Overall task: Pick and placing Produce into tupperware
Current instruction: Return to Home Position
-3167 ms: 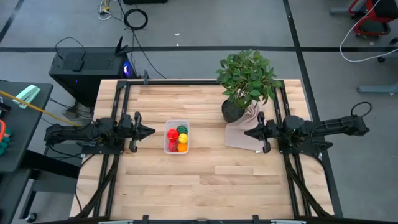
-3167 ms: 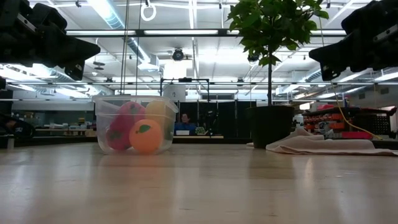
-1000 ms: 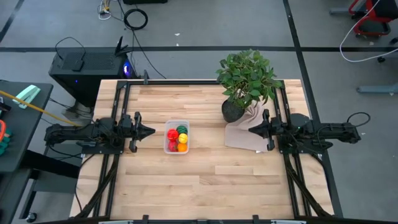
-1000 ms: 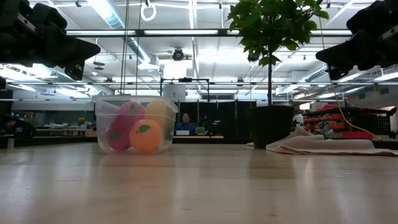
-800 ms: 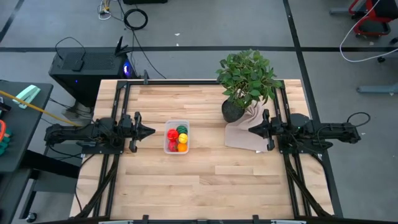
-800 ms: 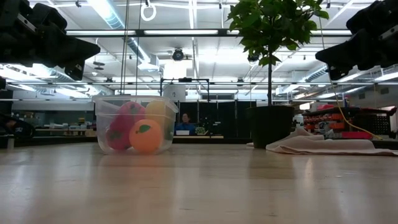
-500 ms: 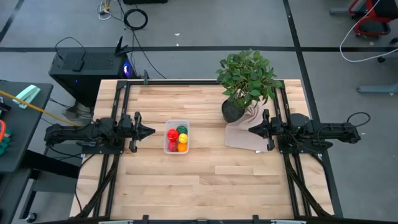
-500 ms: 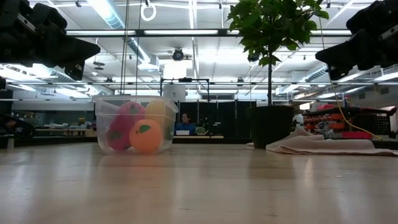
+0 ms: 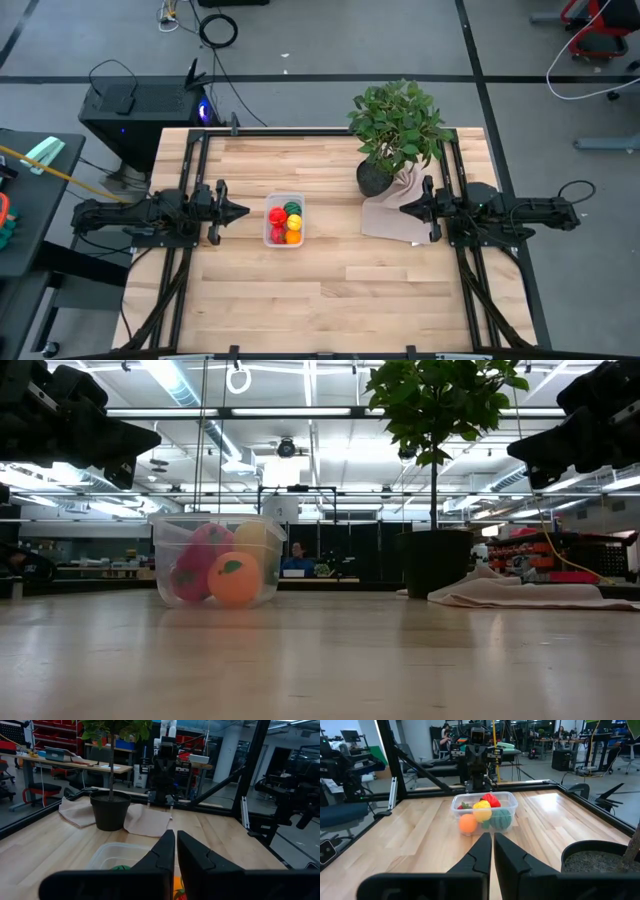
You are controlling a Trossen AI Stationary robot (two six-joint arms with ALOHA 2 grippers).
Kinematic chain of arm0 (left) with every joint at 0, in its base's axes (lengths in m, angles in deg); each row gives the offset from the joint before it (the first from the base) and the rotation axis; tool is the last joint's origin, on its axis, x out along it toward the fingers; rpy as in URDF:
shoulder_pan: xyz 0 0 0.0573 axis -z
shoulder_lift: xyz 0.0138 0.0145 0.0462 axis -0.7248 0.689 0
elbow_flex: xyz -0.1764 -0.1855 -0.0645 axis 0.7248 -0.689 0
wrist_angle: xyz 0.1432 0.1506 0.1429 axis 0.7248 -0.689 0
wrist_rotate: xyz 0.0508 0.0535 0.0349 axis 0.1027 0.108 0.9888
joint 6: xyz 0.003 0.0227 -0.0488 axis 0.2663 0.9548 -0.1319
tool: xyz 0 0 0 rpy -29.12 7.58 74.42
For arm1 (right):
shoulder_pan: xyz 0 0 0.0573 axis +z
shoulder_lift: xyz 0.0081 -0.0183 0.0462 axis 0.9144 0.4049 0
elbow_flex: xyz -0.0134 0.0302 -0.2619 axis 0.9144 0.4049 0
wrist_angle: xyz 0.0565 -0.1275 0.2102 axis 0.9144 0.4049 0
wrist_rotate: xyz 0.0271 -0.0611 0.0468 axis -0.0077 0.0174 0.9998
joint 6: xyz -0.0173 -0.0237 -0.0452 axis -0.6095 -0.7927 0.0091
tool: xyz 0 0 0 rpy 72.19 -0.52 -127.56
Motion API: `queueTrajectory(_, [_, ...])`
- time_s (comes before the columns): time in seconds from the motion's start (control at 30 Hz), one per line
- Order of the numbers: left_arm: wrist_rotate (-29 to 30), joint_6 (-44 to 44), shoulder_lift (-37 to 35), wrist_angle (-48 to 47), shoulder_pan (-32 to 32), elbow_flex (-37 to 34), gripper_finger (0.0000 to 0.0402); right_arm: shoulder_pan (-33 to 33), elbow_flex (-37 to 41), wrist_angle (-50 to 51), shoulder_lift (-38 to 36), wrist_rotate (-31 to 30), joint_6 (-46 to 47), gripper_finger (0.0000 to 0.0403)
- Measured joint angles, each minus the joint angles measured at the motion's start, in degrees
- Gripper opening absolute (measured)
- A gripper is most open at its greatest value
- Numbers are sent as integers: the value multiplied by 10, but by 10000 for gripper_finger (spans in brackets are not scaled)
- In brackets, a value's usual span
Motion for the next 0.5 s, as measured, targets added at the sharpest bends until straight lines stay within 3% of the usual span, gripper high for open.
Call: queueTrajectory(0.5, [0, 0, 0, 0, 0, 0, 28, 0, 0, 0, 0, 0, 0, 27])
